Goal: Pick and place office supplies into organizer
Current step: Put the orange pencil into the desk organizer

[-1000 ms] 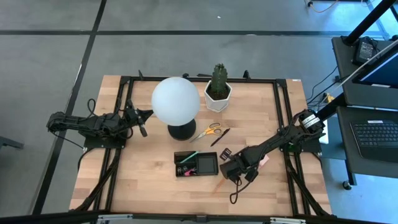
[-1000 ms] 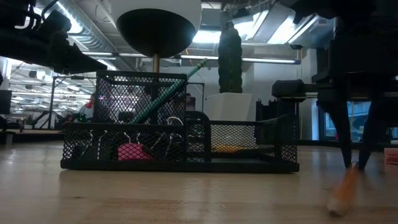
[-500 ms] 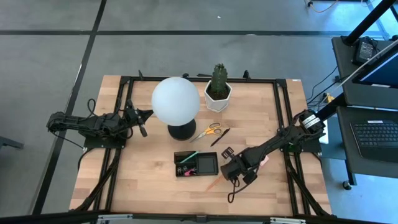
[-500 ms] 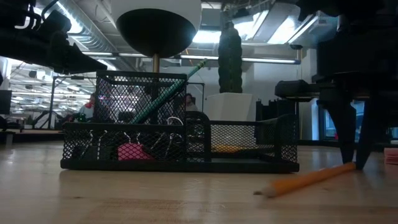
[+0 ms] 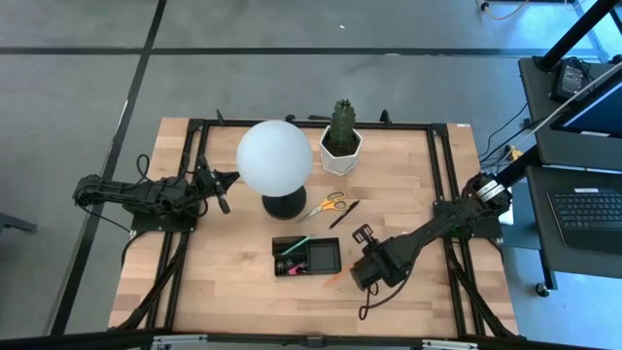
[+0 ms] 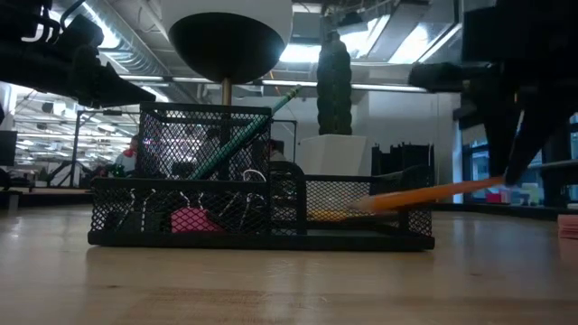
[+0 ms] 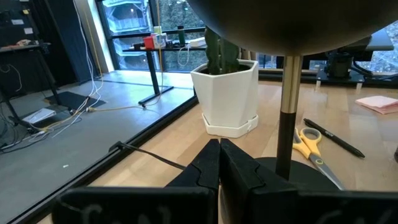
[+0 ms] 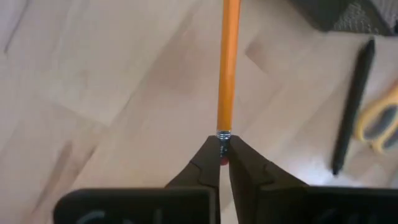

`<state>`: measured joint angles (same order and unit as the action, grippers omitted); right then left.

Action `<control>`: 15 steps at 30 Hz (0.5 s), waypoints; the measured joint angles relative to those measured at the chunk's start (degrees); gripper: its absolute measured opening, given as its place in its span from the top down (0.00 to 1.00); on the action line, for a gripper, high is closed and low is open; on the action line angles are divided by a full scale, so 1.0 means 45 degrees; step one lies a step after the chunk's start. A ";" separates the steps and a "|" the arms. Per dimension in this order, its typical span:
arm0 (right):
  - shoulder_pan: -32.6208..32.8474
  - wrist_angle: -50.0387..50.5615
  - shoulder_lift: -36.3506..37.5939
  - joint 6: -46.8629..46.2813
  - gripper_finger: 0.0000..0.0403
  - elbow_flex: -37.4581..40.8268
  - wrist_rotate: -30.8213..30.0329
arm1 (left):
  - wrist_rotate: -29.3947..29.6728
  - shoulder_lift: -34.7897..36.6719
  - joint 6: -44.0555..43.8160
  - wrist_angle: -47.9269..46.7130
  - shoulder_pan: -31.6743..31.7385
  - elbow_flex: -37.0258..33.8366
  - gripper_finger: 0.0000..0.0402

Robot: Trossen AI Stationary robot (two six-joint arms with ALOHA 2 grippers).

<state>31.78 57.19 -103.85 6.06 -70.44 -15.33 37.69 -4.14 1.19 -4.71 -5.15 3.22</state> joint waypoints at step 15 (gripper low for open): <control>0.0605 0.5200 0.0036 -0.2293 0.95 -0.2870 -0.3402 | -0.0029 0.0000 -0.0102 0.0000 0.0000 0.0000 0.99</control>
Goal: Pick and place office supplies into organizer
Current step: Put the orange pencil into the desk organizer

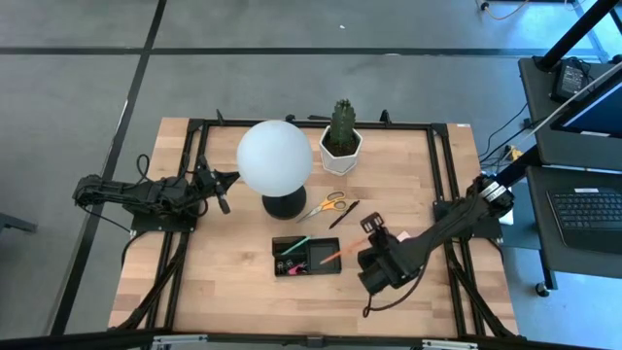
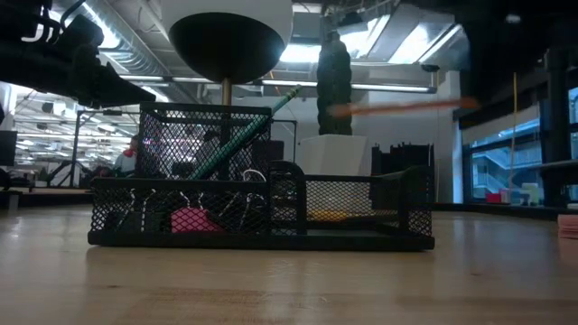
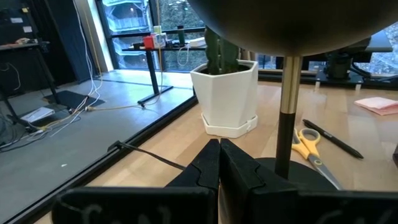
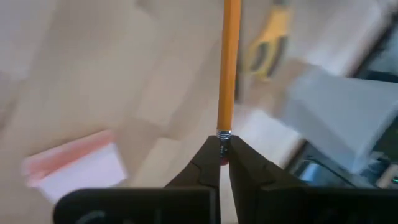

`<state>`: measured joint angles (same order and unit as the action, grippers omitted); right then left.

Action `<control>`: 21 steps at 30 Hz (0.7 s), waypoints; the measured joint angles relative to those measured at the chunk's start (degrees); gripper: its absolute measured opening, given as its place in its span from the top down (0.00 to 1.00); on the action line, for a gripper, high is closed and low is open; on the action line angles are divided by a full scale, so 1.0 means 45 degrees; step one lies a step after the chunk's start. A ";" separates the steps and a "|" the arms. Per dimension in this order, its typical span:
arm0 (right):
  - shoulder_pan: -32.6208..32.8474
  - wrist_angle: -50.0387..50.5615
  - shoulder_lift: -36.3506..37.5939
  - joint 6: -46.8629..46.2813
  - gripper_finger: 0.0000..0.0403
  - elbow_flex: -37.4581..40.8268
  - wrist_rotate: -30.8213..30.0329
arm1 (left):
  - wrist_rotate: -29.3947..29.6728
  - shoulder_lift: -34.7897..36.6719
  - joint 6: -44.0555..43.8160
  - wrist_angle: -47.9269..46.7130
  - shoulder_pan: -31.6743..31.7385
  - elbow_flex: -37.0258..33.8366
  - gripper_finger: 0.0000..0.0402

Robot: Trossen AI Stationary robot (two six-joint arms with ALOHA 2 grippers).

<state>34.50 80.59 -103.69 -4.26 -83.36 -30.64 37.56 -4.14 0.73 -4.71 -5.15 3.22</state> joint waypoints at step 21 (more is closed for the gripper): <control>-0.0883 -0.2496 -0.0007 0.5131 0.95 -0.1422 -0.4746 | -0.0155 0.0001 0.0000 0.0000 0.0001 0.0000 0.99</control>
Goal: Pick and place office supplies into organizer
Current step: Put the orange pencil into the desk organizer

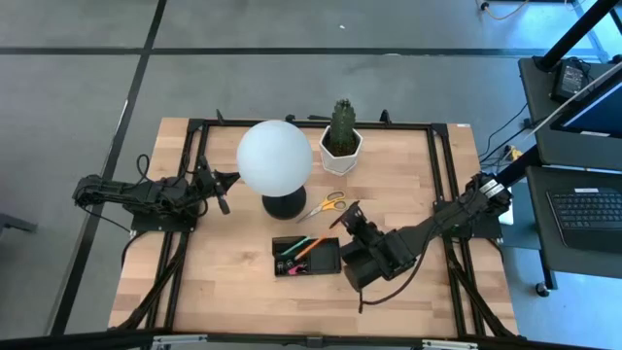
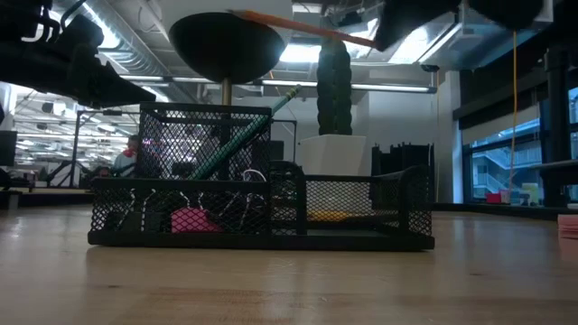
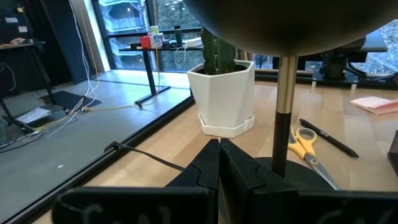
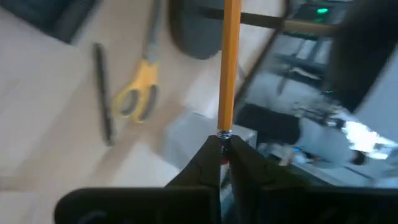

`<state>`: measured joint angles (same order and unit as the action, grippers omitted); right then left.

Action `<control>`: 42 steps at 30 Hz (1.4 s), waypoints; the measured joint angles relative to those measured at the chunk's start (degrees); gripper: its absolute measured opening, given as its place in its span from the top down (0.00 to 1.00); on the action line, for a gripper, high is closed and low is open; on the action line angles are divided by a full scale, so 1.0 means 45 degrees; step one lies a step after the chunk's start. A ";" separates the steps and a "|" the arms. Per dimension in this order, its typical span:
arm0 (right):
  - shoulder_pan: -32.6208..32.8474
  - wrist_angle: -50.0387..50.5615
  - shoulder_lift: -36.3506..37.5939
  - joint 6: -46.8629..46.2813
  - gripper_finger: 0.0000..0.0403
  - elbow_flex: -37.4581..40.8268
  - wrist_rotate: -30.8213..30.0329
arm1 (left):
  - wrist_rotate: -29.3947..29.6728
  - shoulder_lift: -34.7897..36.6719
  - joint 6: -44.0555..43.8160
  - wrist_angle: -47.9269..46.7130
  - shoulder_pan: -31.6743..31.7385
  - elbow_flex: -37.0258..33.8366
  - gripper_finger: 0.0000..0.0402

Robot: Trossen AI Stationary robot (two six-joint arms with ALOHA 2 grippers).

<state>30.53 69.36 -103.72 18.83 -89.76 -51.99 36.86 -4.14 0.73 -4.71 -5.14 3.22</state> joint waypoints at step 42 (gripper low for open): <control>-0.0389 -0.2701 -0.2885 0.3944 0.95 -0.0010 -0.5270 | -0.0005 -0.0001 0.0117 0.0000 0.0000 0.0000 0.99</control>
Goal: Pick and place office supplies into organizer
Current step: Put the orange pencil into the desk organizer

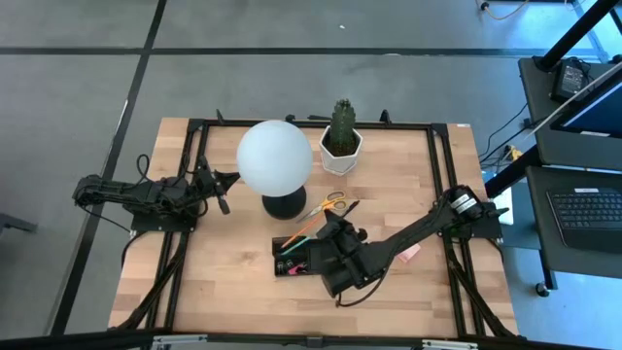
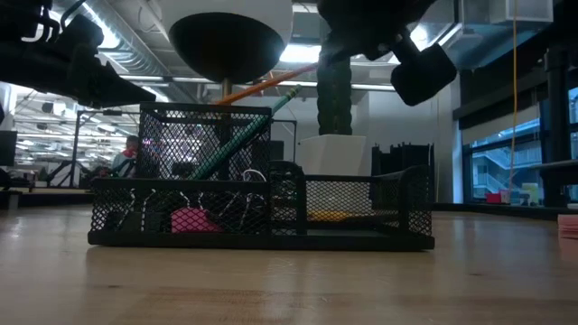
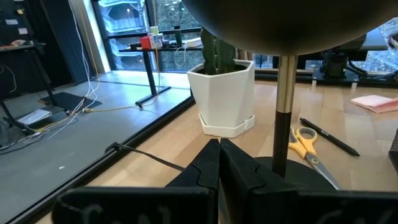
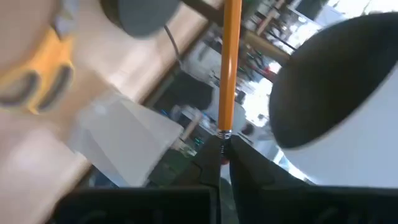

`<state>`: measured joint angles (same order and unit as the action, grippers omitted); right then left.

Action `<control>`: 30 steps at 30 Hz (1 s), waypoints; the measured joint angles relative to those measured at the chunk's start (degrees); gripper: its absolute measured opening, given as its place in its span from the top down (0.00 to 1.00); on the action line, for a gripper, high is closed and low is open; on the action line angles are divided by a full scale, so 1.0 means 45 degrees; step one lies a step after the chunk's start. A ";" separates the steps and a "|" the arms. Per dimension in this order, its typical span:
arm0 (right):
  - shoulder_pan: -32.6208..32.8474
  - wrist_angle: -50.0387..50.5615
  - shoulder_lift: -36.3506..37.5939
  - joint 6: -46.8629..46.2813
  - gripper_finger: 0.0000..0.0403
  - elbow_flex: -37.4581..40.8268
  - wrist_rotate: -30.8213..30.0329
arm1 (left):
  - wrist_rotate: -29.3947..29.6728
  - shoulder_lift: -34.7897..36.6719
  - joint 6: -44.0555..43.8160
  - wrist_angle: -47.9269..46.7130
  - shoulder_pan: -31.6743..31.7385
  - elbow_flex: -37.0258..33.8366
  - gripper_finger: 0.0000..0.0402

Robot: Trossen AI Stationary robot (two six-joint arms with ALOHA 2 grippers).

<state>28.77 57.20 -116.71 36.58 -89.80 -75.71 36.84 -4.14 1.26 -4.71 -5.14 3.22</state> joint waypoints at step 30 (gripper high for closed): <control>0.0078 -0.1786 0.0005 0.3624 0.95 0.0010 0.0741 | 0.0000 0.0000 0.0000 -0.0003 0.0002 0.0000 0.99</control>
<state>29.12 49.17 -116.68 52.89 -89.76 -72.37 36.84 -4.14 1.26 -4.72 -5.13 3.22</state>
